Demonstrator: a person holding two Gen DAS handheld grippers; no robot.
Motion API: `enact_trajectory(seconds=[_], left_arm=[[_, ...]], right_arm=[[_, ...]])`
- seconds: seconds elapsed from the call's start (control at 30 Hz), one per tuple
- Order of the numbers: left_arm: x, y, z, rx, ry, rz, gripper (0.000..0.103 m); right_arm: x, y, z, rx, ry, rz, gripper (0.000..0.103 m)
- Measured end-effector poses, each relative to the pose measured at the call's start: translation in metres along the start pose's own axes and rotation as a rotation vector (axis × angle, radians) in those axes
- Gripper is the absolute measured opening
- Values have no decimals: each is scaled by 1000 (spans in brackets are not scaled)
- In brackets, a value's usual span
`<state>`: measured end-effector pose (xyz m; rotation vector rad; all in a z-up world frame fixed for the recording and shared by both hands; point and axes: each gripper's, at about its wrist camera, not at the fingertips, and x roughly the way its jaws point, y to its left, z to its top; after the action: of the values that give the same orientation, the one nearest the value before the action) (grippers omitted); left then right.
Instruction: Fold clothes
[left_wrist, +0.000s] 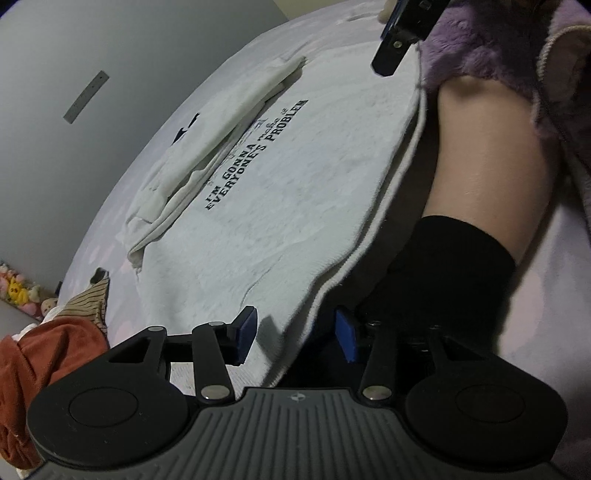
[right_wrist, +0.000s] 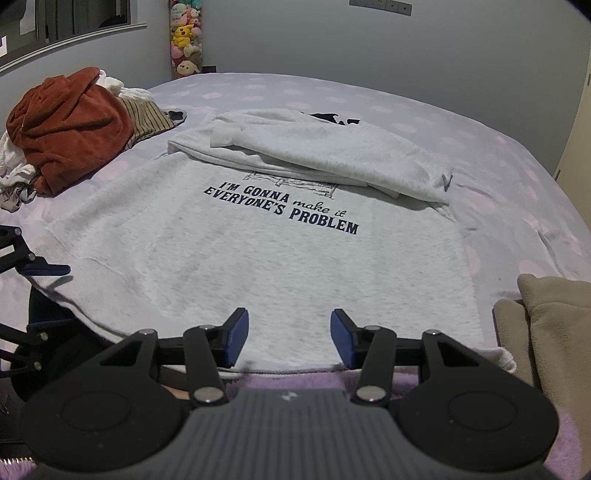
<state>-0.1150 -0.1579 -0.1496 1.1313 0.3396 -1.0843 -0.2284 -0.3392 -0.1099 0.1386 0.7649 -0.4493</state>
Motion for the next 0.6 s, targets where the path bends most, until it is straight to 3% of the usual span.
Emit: enact_trajectory(seconds=[0.03, 0.1, 0.2, 0.33, 0.47, 0.6], left_arm=[[2, 2, 0, -12, 5, 5, 43], [4, 6, 0, -41, 13, 13, 24], [4, 15, 0, -116, 8, 8, 11], [0, 30, 4, -214, -20, 11, 5], [-3, 45, 10, -287, -59, 20, 4], [-5, 47, 14, -294, -74, 33, 4]], right_arm=[[0, 0, 0, -1, -1, 2, 53], [-1, 1, 0, -6, -7, 4, 53], [-4, 5, 0, -28, -24, 16, 57], [-8, 23, -1, -141, -43, 82, 65], [-5, 59, -3, -362, -7, 136, 73], [16, 78, -4, -503, 102, 13, 72]])
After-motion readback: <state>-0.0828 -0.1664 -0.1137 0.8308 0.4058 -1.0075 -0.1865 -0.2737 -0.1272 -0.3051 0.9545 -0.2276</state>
